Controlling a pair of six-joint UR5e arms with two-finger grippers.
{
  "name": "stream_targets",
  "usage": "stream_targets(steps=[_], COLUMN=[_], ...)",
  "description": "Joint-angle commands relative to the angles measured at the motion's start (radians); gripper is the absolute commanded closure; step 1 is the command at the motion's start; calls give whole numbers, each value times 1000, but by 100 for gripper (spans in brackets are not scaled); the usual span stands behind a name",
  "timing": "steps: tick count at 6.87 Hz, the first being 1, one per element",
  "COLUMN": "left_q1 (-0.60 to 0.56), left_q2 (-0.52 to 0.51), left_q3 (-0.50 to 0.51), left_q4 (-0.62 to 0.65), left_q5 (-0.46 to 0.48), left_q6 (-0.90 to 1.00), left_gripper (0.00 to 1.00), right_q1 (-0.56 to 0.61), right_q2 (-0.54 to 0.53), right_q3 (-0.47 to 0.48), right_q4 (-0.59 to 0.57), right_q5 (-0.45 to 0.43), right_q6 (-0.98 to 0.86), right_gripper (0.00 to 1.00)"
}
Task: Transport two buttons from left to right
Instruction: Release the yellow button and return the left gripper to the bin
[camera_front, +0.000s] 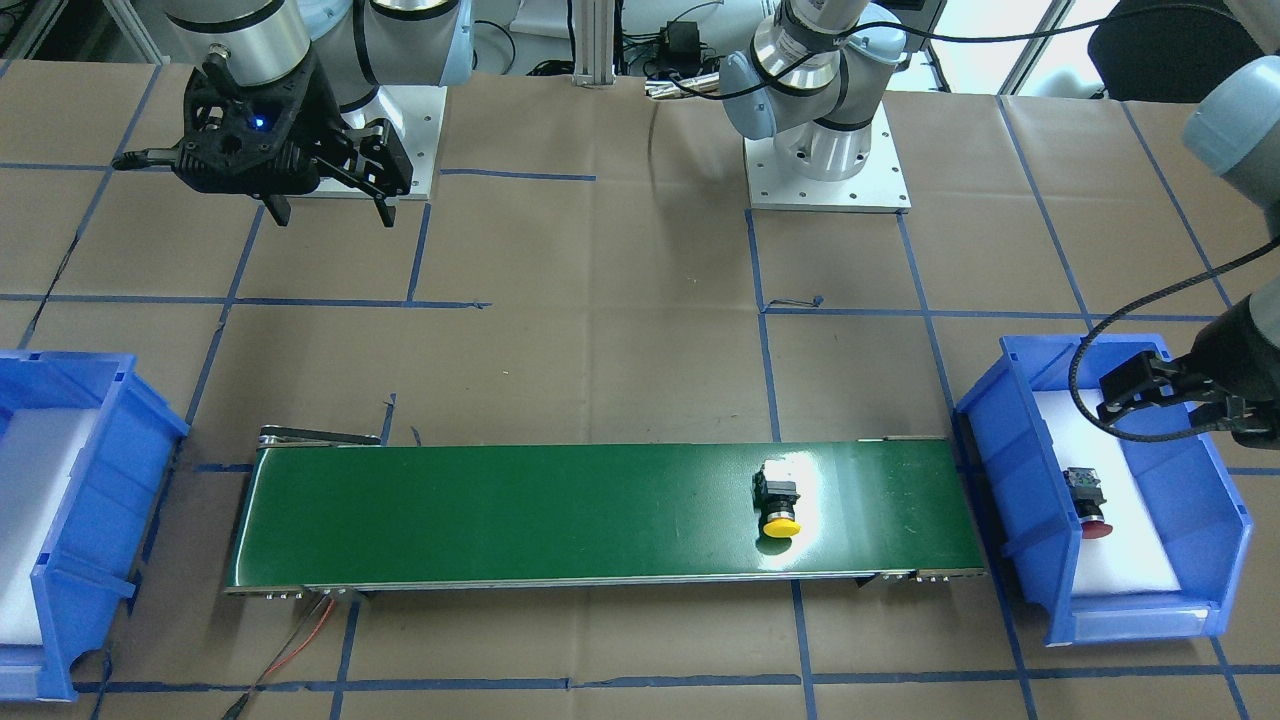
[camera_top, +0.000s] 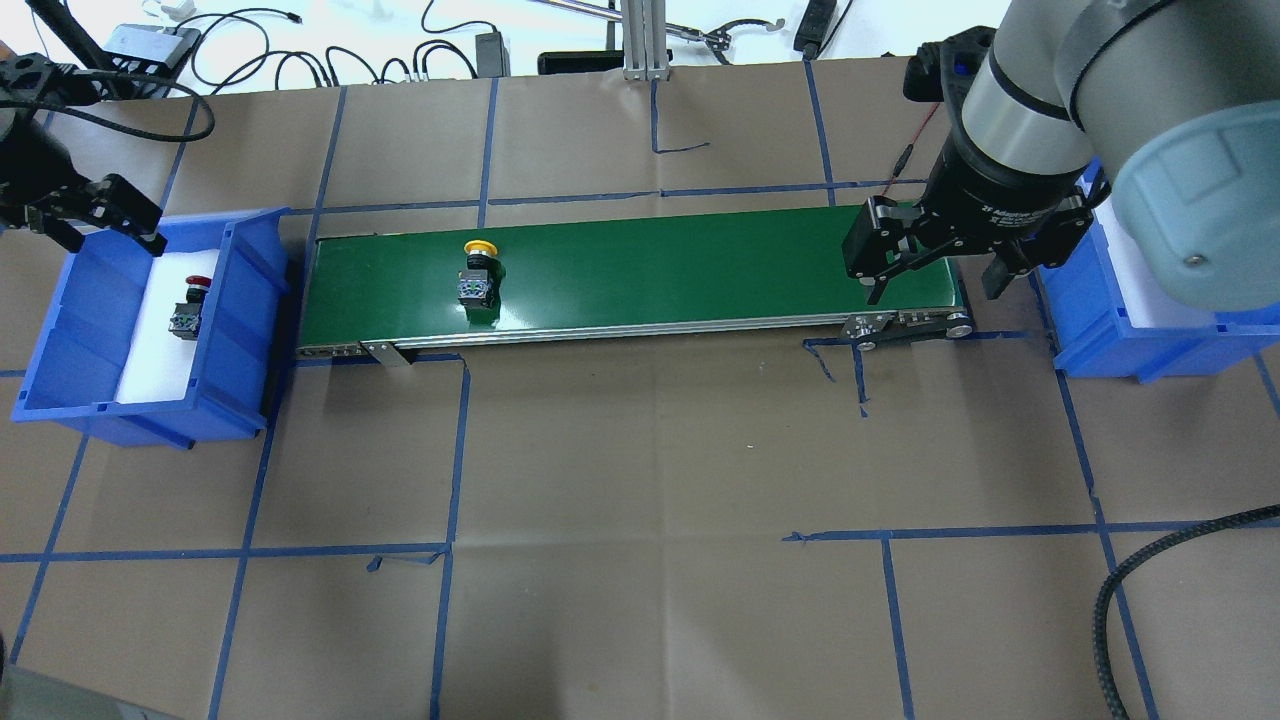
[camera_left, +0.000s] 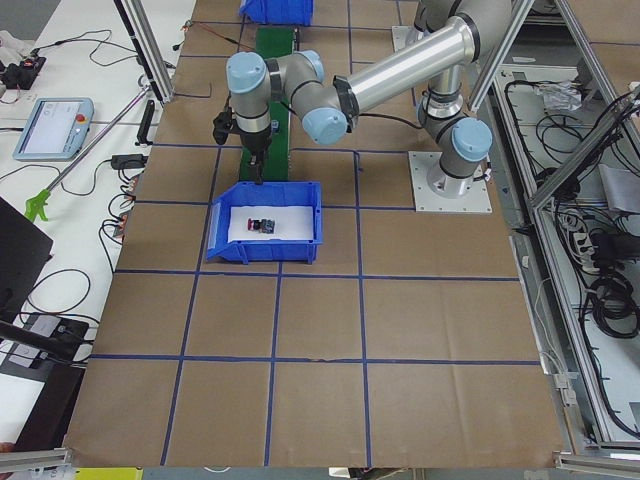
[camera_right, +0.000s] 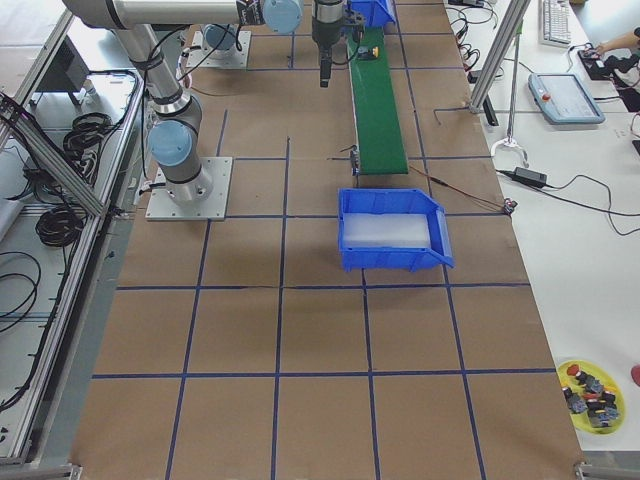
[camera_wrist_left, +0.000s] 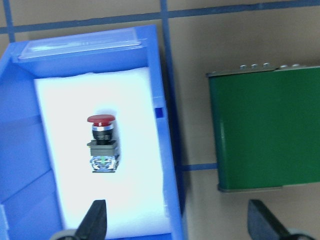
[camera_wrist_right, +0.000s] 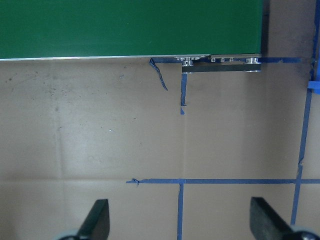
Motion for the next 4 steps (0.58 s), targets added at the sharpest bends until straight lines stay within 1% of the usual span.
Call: stream_targets(steps=[1,4], left_q1=[37,29], left_q2=[-38,-130], left_q3=[-20,-21], left_q4=[46,158], left_q5=[-6,-15], left_q6=[41,38], left_gripper=[1,3], right_q1=[0,1], right_q2=[-7,-13], right_q3=[-2,0], right_q4=[-1,0], right_q5=[-1,0], right_q6=[0,0], right_gripper=[0,0])
